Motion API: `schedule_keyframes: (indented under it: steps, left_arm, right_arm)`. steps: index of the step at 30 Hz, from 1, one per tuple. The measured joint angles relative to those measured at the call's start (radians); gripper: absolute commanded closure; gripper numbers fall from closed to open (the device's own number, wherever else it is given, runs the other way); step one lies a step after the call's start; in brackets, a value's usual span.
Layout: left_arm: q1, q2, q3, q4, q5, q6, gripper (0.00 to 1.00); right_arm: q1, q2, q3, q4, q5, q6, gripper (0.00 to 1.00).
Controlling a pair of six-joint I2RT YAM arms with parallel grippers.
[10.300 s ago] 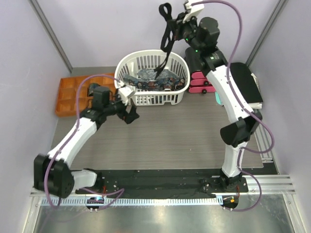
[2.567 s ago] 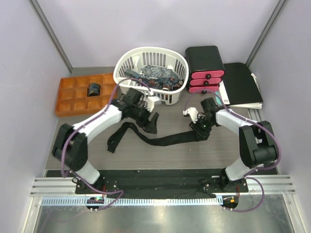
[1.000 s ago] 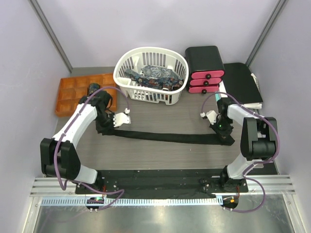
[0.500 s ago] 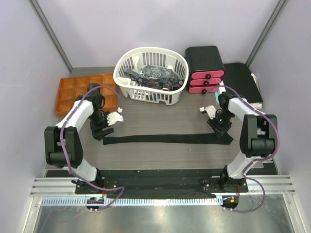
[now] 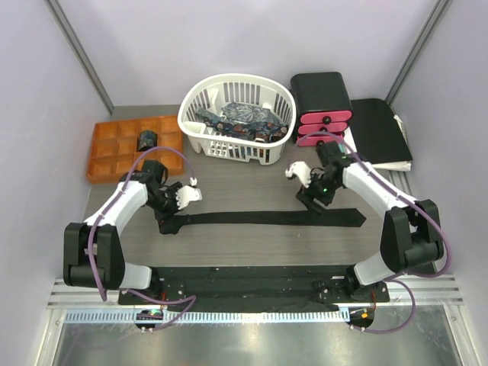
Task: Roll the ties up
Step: Flatten out the tie at the center of the board.
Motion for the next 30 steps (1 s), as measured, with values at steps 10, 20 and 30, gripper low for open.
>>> schedule_keyframes:
  steps: [10,20,30]
  left_arm:
    - [-0.029,0.049,-0.045,0.093,-0.005,0.035,0.11]
    - [-0.03,0.143,-0.036,0.172,-0.074,0.093,0.6]
    - [-0.019,0.173,-0.009,0.179,-0.099,0.127,0.59]
  right_arm:
    - [0.176,0.05,-0.072,0.151,0.023,-0.056,0.27]
    - [0.196,0.112,-0.135,0.174,0.06,-0.116,0.37]
    - [0.042,0.022,-0.196,0.091,0.142,-0.268,0.22]
